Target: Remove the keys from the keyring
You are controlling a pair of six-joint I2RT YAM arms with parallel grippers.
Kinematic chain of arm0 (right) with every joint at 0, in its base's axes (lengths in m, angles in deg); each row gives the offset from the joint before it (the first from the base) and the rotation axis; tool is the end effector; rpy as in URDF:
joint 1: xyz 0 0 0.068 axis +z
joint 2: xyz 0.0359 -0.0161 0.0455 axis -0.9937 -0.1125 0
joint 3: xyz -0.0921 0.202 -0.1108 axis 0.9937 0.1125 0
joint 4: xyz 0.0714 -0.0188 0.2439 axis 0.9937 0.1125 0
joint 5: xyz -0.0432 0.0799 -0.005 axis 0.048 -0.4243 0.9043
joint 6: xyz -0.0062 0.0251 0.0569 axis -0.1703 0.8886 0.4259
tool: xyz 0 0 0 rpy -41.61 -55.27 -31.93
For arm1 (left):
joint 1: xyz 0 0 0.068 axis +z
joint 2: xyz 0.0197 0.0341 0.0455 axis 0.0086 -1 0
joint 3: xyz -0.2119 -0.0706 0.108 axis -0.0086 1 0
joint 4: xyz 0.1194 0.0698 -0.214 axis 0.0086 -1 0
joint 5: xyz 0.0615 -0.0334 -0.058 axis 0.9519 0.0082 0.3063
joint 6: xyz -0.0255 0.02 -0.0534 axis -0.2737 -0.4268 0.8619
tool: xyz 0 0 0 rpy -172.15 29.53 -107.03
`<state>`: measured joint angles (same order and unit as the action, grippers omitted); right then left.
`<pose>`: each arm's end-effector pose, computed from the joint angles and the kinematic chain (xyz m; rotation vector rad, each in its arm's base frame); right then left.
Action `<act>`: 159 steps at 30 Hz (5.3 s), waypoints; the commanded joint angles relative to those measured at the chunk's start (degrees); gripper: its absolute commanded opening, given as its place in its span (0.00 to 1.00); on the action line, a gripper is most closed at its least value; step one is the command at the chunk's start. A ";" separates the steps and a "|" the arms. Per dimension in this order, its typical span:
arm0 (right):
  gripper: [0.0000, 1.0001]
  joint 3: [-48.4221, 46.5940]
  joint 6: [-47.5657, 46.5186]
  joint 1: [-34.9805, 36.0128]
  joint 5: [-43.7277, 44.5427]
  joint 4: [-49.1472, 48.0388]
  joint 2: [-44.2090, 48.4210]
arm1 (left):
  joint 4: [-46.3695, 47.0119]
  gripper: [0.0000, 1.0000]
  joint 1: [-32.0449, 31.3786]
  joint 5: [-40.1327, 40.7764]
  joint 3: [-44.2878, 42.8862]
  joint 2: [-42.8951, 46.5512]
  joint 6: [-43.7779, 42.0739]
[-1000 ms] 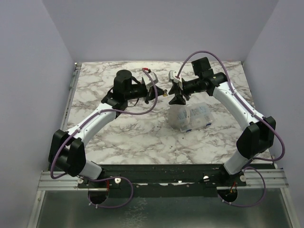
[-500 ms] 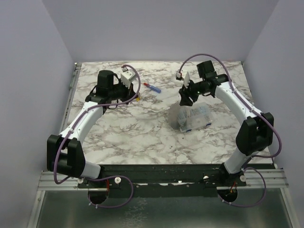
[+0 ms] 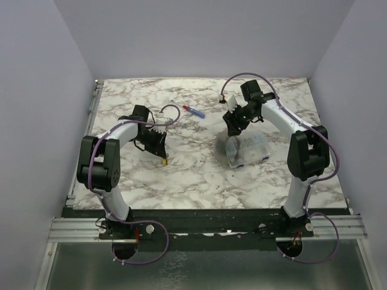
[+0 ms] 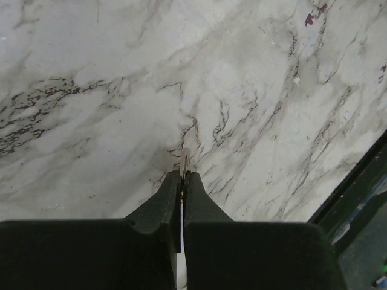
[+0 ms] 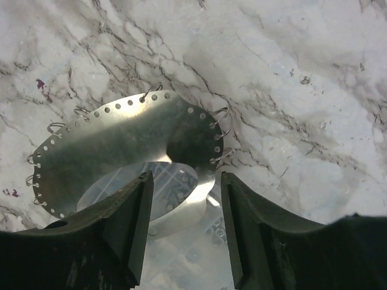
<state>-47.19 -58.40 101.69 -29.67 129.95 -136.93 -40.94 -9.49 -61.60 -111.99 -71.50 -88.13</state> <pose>0.3662 0.1417 0.2070 -1.2224 2.3108 0.5223 0.3104 -0.0778 0.1574 0.8331 2.5269 -0.8252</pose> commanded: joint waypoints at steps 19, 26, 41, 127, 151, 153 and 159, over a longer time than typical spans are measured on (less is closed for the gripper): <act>0.56 -8.74 -9.81 0.30 -5.06 8.42 -10.18 | -10.68 0.41 4.44 -1.38 -8.67 -13.39 -7.69; 0.31 -10.57 -10.11 1.21 -7.46 8.62 -11.80 | -10.23 0.47 5.32 -0.44 -10.22 -11.13 -6.32; 0.34 -12.24 -3.83 1.51 -13.05 9.16 -6.74 | 3.02 0.72 0.72 -14.16 -15.32 -8.70 9.26; 0.36 2.51 1.84 -7.61 -12.12 4.46 7.47 | -1.39 0.65 -25.95 2.79 -22.61 -21.92 -42.62; 0.36 0.92 3.69 -6.38 -14.60 0.32 2.10 | -0.13 0.64 -22.47 5.66 -9.82 -8.92 -39.49; 0.36 0.67 3.60 -6.37 -14.72 0.35 1.94 | 0.03 0.66 -22.60 4.62 -10.48 -8.78 -37.90; 0.37 -0.87 5.20 -6.37 -15.90 -0.80 2.53 | 1.62 0.79 -22.38 4.36 -15.63 -7.05 -26.45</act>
<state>-45.22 -54.86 95.11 -42.96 131.26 -134.44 -40.24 -31.98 -56.73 -122.59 -80.97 -123.39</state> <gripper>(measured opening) 0.365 0.756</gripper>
